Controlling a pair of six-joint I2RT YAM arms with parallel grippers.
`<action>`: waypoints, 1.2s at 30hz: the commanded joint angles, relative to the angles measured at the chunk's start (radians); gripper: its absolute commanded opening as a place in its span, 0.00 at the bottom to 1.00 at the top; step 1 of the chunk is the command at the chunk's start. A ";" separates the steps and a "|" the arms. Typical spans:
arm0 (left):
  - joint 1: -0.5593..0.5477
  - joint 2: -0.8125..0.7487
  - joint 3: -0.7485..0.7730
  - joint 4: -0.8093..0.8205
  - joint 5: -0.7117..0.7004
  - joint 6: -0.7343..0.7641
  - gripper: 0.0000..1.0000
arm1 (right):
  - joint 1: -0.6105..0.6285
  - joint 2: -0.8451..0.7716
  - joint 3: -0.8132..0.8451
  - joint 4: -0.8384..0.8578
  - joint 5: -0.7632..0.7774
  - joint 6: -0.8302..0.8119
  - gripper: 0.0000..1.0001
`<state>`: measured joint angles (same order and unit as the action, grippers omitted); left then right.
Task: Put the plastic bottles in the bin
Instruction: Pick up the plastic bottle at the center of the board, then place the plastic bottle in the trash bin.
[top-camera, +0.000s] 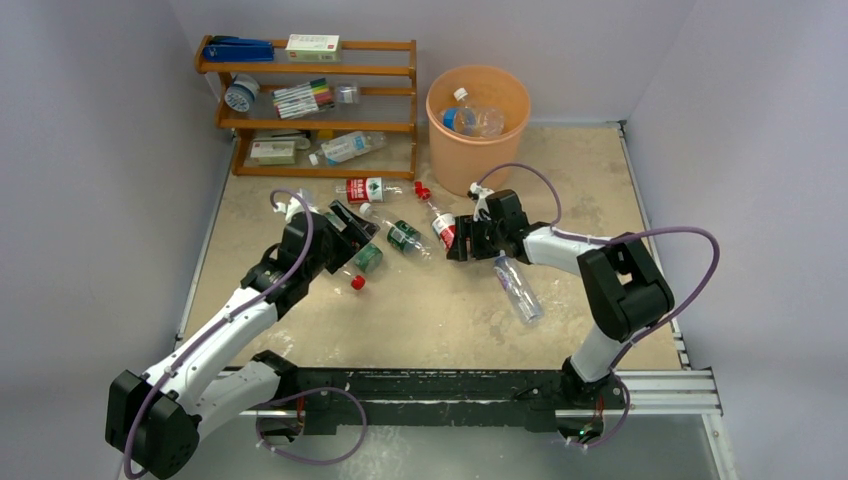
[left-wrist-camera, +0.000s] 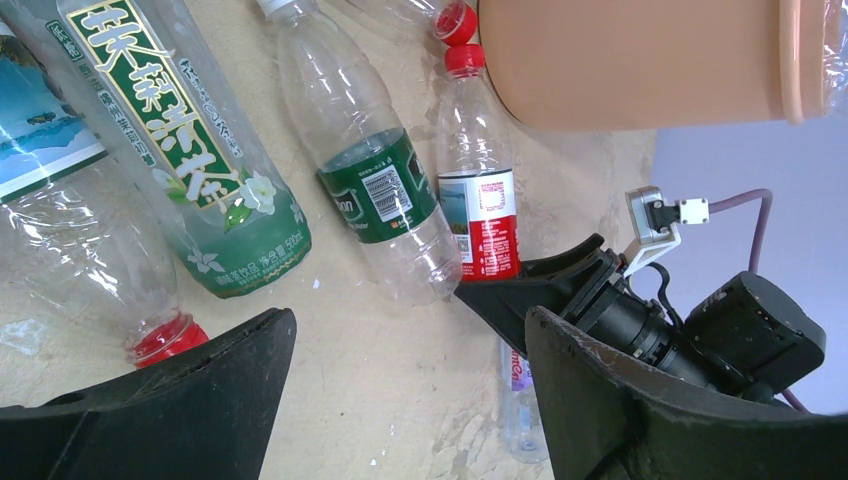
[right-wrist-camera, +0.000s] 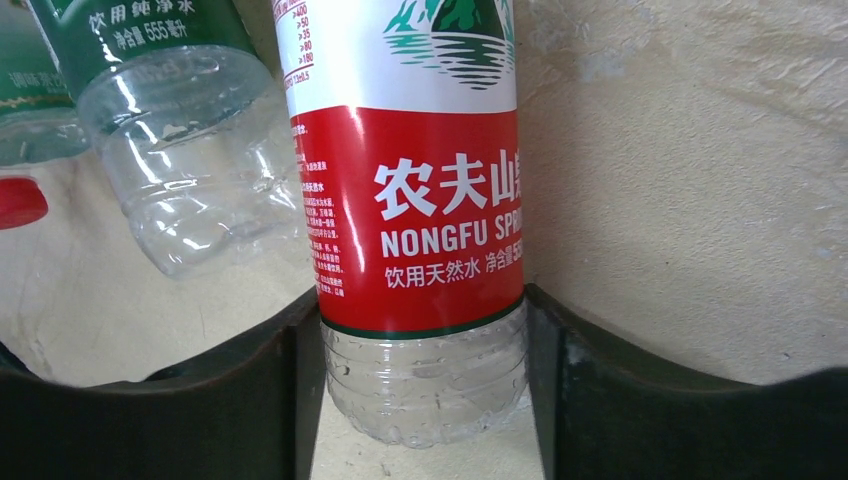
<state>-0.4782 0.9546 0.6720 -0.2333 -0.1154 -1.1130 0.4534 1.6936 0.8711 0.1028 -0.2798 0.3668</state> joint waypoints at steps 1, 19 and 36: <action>-0.002 -0.016 -0.005 0.034 0.003 -0.009 0.84 | 0.005 -0.024 0.036 0.021 0.030 -0.005 0.58; -0.002 -0.006 -0.018 0.051 0.009 -0.010 0.84 | 0.005 -0.482 0.185 -0.264 0.056 -0.036 0.55; -0.002 -0.082 -0.028 -0.015 -0.015 -0.005 0.84 | -0.247 -0.195 0.786 -0.468 0.046 -0.135 0.59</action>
<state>-0.4782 0.8978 0.6449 -0.2497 -0.1123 -1.1160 0.3092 1.4372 1.5581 -0.3367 -0.1596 0.2432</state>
